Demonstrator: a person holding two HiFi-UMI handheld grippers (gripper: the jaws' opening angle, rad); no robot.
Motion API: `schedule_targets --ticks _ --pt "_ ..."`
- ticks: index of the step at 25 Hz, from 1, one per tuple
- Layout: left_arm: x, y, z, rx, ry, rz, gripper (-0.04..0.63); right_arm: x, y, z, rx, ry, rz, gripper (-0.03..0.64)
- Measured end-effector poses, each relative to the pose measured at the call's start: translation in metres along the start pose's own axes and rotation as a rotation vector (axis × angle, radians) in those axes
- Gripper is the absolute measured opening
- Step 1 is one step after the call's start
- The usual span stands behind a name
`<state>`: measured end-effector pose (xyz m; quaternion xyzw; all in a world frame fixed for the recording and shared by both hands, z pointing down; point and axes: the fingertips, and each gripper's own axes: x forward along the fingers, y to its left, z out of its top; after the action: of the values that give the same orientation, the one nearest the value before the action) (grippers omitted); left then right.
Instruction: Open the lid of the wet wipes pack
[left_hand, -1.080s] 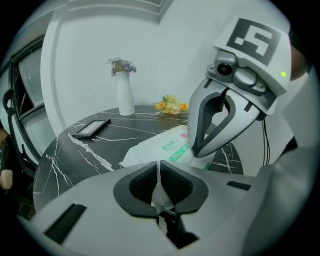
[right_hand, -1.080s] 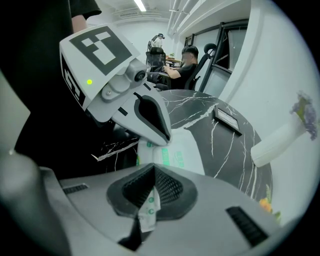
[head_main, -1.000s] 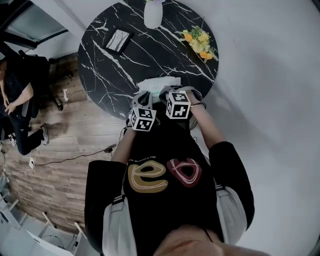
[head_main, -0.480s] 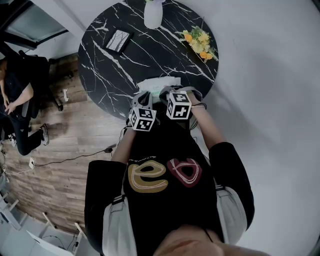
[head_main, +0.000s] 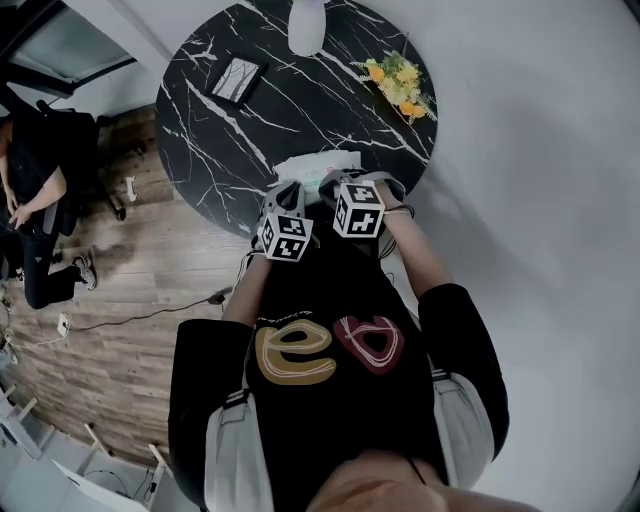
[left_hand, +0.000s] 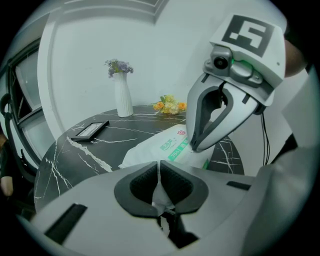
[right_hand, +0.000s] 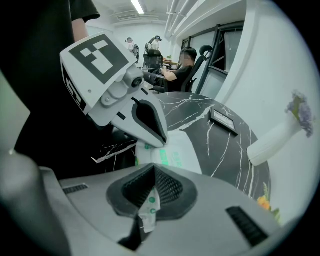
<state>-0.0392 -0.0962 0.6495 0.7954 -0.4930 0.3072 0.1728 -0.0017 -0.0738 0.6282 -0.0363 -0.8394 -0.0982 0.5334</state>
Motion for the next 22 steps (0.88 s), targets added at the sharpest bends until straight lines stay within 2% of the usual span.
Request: schedule_targets --ticks 8,14,22 --pt "0.001 0.001 0.0 0.019 0.006 -0.001 0.024 -0.014 -0.012 0.009 0.04 -0.052 -0.026 0.011" --pt "0.0 0.0 -0.001 0.004 0.003 -0.002 0.025 -0.014 -0.009 0.008 0.001 -0.011 -0.001 0.011" --pt "0.0 0.001 -0.001 -0.003 -0.002 -0.006 0.025 -0.027 -0.024 0.016 0.016 -0.038 -0.039 0.011"
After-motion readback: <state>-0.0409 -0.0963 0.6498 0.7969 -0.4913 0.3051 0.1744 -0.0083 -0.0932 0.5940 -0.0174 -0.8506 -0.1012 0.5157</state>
